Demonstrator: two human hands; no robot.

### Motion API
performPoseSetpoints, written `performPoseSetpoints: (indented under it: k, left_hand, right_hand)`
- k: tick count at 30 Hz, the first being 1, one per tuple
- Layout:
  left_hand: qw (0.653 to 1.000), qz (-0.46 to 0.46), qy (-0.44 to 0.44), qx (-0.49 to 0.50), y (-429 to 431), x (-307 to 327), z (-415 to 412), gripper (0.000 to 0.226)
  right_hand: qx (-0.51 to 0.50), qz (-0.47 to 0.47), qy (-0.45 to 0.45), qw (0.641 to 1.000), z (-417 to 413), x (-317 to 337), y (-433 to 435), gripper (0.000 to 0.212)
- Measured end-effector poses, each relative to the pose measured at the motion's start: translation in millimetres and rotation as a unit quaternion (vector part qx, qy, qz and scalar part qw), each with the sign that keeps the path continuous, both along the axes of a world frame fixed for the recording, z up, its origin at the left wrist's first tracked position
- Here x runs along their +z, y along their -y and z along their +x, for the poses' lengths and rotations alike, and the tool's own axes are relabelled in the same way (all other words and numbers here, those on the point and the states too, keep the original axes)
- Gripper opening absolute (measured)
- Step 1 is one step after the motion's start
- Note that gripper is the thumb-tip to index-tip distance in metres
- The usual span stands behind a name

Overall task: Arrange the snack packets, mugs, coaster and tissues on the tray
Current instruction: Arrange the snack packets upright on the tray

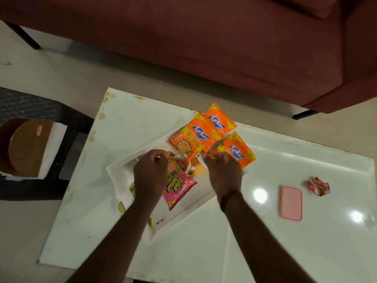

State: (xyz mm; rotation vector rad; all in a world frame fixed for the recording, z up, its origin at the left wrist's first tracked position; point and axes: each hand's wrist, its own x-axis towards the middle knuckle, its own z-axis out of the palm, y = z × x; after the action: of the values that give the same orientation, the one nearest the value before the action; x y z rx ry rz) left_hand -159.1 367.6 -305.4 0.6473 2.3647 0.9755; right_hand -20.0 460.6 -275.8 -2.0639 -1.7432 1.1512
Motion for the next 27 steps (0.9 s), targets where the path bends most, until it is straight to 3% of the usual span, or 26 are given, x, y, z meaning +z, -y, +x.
performPoseSetpoints:
  k: [3, 5, 7, 10, 14, 16, 19, 22, 27]
  left_hand:
    - [0.991, -0.069, -0.017, -0.111, 14, -13, -21, 0.023]
    - [0.979, -0.127, 0.01, -0.16, 16, -23, -28, 0.024]
    - [0.97, -0.167, 0.029, -0.176, 16, -27, -30, 0.025]
    - [0.963, -0.18, 0.103, -0.17, 19, -21, -29, 0.025]
    - [0.958, -0.175, 0.172, -0.15, 27, -2, -17, 0.022]
    - [0.951, -0.142, 0.259, -0.089, 32, 7, -5, 0.027]
    - [0.927, -0.099, 0.359, -0.033, 36, 20, 18, 0.017]
    - [0.908, -0.068, 0.413, -0.008, 34, 32, 41, 0.007]
    - [0.872, -0.019, 0.489, 0.014, 15, 35, 69, 0.021]
  right_hand:
    - [-0.064, -0.178, -0.033, 0.981, 11, -26, 72, 0.05]
    - [-0.143, -0.247, -0.099, 0.953, 5, -39, 103, 0.064]
    - [-0.208, -0.275, -0.144, 0.928, -4, -46, 114, 0.053]
    - [-0.186, -0.242, -0.129, 0.943, -12, -46, 117, 0.023]
    - [-0.097, -0.182, -0.058, 0.977, 2, -22, 104, 0.009]
    - [-0.057, -0.159, -0.036, 0.985, 15, -4, 90, 0.011]
    - [0.007, -0.12, 0.011, 0.993, 35, 21, 65, 0.021]
    - [0.058, -0.081, 0.059, 0.993, 44, 37, 37, 0.02]
    - [0.145, -0.031, 0.125, 0.981, 42, 41, 1, 0.026]
